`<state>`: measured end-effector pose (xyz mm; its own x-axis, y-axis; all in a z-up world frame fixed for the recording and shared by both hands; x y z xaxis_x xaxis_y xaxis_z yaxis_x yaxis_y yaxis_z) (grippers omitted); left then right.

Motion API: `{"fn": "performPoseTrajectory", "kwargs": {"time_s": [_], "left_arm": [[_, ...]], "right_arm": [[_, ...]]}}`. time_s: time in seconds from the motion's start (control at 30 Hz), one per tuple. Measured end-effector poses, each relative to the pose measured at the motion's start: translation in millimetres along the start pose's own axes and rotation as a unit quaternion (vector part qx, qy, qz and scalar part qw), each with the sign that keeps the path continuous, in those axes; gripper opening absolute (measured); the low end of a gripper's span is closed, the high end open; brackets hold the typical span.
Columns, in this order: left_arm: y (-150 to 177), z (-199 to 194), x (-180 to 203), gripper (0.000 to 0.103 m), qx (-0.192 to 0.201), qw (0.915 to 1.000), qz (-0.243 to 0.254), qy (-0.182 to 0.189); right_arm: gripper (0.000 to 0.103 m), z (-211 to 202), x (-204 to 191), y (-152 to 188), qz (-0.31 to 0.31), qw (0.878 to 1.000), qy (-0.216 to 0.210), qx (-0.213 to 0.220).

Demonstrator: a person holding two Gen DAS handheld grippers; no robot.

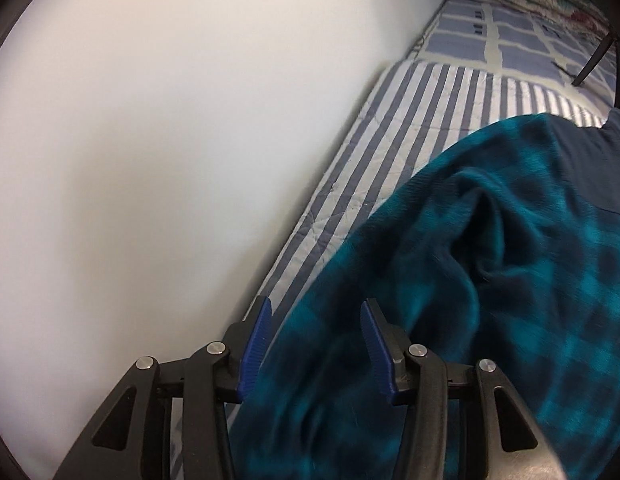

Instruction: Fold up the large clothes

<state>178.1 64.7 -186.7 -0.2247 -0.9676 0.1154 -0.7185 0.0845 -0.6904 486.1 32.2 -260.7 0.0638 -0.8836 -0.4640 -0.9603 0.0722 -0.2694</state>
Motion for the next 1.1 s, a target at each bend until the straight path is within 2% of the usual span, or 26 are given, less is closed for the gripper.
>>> {"fn": "performPoseTrajectory", "kwargs": {"time_s": [0.13,0.17,0.2,0.27,0.4,0.63,0.9,1.1], "left_arm": [[-0.8,0.2,9.9,0.005,-0.002,1.0,0.007,0.007],[-1.2,-0.3,12.2,0.005,-0.001,0.9999,0.012,0.006],[-1.3,-1.0,14.4,0.005,0.0,0.9998,0.02,0.003],[-0.4,-2.6,17.8,0.005,0.001,0.9995,0.031,-0.002],[1.1,-5.2,26.5,0.005,0.002,0.9991,0.042,0.002],[6.4,-6.2,48.0,0.005,0.003,0.9967,0.081,0.01],[23.9,1.3,92.3,0.005,-0.016,0.9894,0.138,0.043],[38.1,5.9,117.2,0.005,-0.035,0.9836,0.166,0.059]], "right_arm": [[0.037,29.0,4.4,-7.4,0.005,0.999,0.045,-0.011],[0.03,33.3,5.7,-9.1,0.005,0.999,0.053,-0.011],[0.016,36.5,6.4,-11.2,0.006,0.998,0.057,-0.011],[0.001,37.2,6.7,-14.3,0.009,0.999,0.053,-0.008],[0.0,17.5,9.0,-33.8,0.024,1.0,0.015,0.009],[0.0,-57.5,34.7,-51.9,0.027,0.998,-0.016,0.062],[0.0,-110.4,116.2,-35.8,0.083,0.992,-0.013,0.092],[0.0,-106.1,181.9,-7.6,0.117,0.989,0.013,0.084]]}}
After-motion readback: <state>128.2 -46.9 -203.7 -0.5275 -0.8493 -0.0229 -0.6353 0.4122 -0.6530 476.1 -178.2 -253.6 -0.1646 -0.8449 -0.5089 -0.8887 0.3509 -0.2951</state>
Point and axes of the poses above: each gripper's, at about its wrist camera, not at the fingertips, and z roughly the way its jaws point, x to its right, y to its underside, the point moved 10 cm from there along z, roughly the way its jaws point, and after that the axes turned 13 degrees about z, right-handed, at the moved point
